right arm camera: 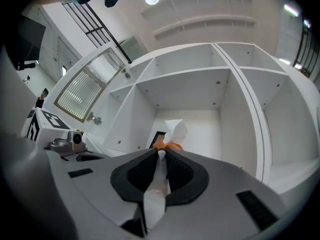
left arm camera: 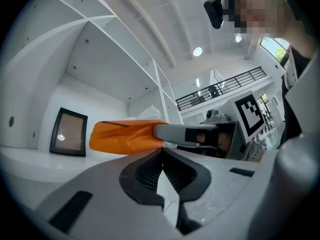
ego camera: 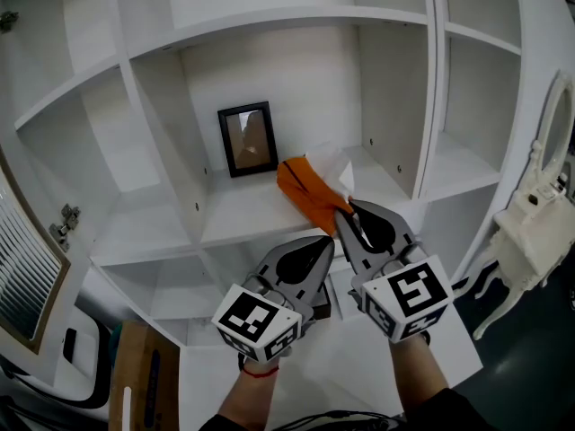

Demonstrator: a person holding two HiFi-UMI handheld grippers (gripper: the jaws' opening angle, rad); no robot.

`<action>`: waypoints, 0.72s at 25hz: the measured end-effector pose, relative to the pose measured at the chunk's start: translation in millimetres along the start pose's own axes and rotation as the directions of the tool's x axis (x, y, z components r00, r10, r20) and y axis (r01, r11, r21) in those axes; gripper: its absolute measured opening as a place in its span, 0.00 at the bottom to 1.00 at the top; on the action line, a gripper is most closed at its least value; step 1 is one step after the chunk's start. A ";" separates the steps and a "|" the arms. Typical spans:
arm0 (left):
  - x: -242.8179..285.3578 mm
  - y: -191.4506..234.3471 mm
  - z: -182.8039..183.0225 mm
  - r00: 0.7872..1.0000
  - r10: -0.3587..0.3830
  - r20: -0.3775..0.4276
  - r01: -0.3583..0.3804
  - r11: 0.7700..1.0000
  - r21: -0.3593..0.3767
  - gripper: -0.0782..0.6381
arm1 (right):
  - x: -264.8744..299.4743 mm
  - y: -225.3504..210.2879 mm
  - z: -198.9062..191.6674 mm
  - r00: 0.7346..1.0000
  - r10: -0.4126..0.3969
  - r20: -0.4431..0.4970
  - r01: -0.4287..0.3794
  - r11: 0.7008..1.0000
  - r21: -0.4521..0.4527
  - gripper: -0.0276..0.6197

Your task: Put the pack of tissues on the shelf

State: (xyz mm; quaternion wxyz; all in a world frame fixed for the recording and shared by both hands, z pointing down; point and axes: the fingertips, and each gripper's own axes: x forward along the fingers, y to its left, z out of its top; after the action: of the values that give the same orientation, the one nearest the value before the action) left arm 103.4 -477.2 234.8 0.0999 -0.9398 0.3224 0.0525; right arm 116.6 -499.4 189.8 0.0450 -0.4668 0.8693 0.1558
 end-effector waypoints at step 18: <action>2.8 14.7 -8.3 0.997 0.064 0.033 -0.060 0.994 -0.088 0.12 | -18.5 -4.0 10.9 0.993 -0.007 0.116 0.002 0.999 0.038 0.17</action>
State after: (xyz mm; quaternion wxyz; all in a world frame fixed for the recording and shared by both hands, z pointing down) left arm 96.8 -492.1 240.1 0.0630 -0.9318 0.3471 0.0861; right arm 129.5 -483.3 182.8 0.1045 -0.4580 0.8670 0.1662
